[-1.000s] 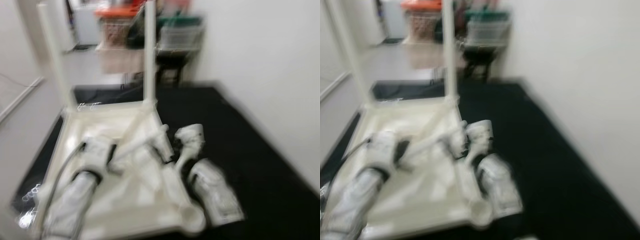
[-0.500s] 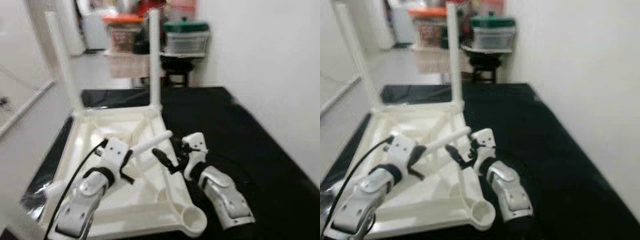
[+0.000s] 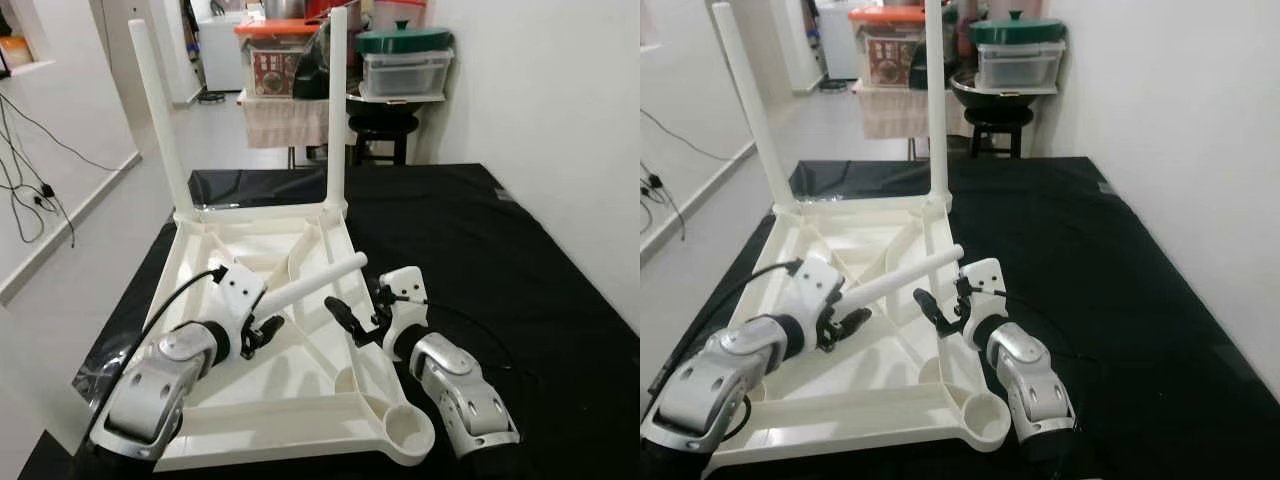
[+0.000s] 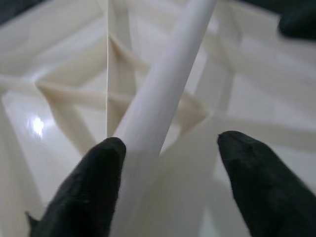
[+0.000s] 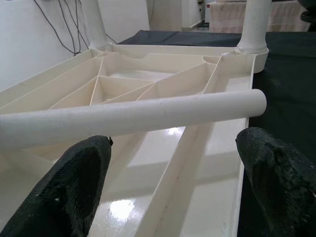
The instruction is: Building children table
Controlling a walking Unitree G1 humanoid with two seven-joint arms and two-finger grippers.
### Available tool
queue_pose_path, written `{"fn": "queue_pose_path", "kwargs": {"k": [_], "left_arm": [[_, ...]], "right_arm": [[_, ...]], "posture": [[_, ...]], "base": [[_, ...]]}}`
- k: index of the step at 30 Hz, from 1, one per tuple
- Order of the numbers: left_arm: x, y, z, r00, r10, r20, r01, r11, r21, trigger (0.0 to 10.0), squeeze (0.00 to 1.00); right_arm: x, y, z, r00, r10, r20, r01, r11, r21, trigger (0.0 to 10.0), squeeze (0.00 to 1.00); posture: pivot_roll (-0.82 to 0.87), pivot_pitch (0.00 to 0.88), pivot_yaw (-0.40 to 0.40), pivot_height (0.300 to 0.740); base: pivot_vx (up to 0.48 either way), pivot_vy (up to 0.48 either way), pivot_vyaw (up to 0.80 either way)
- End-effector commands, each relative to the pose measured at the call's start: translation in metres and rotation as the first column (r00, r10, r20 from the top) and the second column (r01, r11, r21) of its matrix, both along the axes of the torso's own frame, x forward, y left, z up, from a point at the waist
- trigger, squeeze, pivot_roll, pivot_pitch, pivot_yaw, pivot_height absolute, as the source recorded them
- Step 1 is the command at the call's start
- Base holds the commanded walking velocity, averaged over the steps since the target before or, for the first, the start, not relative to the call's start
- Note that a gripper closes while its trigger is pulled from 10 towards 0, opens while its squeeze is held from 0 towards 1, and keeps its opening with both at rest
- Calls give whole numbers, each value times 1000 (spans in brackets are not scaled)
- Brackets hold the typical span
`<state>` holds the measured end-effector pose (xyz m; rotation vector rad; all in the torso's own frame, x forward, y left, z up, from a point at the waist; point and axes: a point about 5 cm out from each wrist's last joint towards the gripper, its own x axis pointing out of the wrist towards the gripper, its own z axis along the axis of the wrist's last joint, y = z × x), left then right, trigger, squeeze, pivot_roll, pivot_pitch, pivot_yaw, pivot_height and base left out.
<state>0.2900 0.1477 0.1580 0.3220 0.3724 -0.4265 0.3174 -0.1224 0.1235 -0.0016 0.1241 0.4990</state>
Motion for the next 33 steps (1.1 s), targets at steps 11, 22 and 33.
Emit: {"fn": "queue_pose_path", "kwargs": {"k": [11,22,33], "left_arm": [[3,26,0,992,93,-80,-80,986,144,10000,1000],[-5,37,-25,970,125,-207,-82,976,203,10000,0],[-10,37,-37,958,107,-266,-57,980,190,0,0]], "right_arm": [[0,3,-8,999,0,-42,-1,999,-39,10000,0],[0,2,-9,999,-9,-42,7,998,-55,10000,0],[0,-4,-9,999,-32,-43,29,998,-63,10000,0]], "posture": [[22,0,-12,740],[21,0,-6,740],[15,0,-1,740]], "base": [[0,0,0],[0,0,0],[0,0,0]]}}
